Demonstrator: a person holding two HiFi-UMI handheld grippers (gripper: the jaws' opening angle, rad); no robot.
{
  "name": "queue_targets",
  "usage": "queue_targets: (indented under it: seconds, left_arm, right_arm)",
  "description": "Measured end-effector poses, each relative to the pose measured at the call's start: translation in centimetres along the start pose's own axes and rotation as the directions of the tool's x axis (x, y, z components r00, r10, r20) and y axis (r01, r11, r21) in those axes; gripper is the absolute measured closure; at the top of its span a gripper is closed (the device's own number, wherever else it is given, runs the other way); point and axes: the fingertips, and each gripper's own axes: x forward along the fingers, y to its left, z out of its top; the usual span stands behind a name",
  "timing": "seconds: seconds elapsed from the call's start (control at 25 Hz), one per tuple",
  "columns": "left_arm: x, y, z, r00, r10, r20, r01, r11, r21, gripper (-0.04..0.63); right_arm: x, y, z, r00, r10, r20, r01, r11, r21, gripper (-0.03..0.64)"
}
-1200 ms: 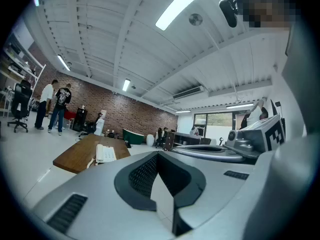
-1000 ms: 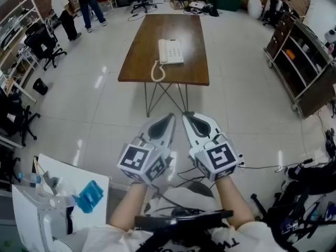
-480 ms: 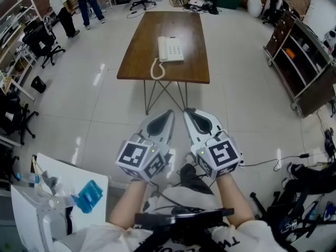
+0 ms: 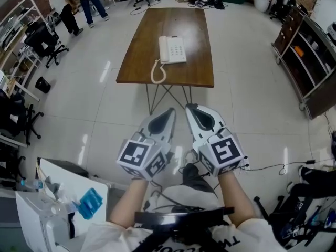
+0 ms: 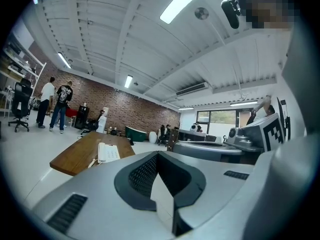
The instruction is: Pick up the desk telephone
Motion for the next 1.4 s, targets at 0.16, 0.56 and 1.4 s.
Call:
queue_targets:
  seconds: [0.16,0.56,1.4]
  left_arm:
    - [3.5,1.7,0.2,1.0,0.017,-0.011,-0.016,1.0,0.012,0.595]
    - [11.1,4.9,1.0,0.998,0.053,-0.031,-0.052,0.998,0.036,0.595]
    - [17.9,10.5,1.9,0.991,0.133,0.023,-0.134,0.99,0.033,0.595]
  right_arm:
    - [2.5,-2.9,0.2,1.0,0.012,0.003,-0.012,1.0,0.008,0.615]
    - [7.8,-9.4,0.8,0.999,0.036,-0.003,-0.036,0.999,0.028,0.615]
    - [15.0,-15.2,1.6,0.994,0.112,-0.012,-0.112,0.994,0.009,0.615]
